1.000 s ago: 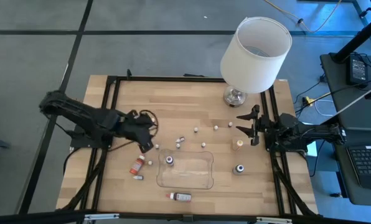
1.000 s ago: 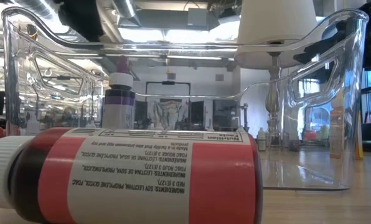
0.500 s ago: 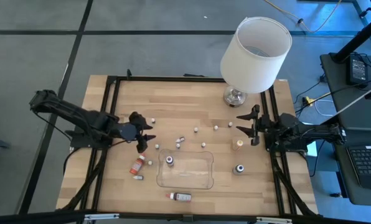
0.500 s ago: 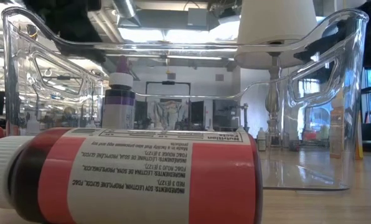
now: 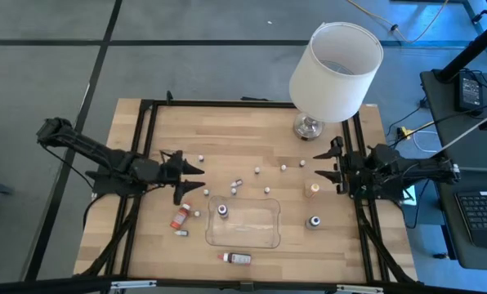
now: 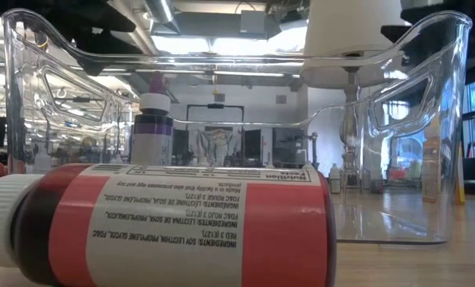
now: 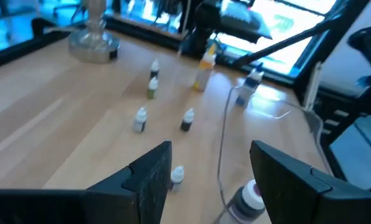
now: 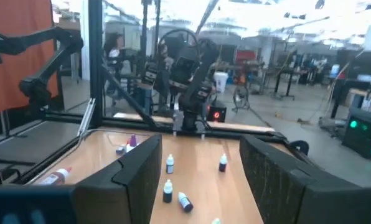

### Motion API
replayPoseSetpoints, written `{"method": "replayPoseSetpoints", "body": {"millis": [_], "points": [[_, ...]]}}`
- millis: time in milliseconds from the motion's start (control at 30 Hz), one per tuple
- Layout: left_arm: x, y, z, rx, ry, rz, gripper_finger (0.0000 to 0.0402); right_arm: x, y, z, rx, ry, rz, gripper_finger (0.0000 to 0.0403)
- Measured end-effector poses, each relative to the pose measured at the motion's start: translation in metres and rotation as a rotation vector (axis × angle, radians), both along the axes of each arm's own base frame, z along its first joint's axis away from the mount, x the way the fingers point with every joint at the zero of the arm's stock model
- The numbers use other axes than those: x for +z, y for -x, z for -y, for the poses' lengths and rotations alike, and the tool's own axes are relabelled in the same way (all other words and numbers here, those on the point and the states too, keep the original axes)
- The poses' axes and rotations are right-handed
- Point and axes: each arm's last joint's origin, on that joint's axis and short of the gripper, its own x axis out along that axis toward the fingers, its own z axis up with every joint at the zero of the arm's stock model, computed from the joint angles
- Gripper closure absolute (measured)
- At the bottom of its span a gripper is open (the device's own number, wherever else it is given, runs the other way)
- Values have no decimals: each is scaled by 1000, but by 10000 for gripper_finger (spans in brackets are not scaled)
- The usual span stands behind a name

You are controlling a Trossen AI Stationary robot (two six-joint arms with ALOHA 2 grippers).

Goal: Pick & Place food coloring
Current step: Put the big yellow food coloring bottle into the container

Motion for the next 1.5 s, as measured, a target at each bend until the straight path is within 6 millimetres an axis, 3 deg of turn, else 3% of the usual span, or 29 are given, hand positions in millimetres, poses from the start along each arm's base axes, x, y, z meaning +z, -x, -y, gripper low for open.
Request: {"method": "replayPoseSetpoints", "body": {"millis": [367, 533, 833, 1033, 1267, 1500], "points": [[-32, 8, -4, 15, 16, 141, 190, 66, -33, -10, -1, 35, -395, 205], [-36, 9, -6, 84, 8, 136, 190, 71, -52, -13, -131, -13, -634, 210], [-36, 9, -6, 72, -53, 128, 190, 84, -79, -34, -200, -214, -977, 211], [-36, 9, -6, 61, -107, 121, 190, 82, -94, -47, -364, -411, -1163, 211], [-36, 9, -6, 57, -132, 118, 190, 55, -94, -51, -651, -568, -1461, 211], [-36, 9, -6, 58, -131, 117, 190, 37, -100, -54, -700, -579, -1560, 211]]}}
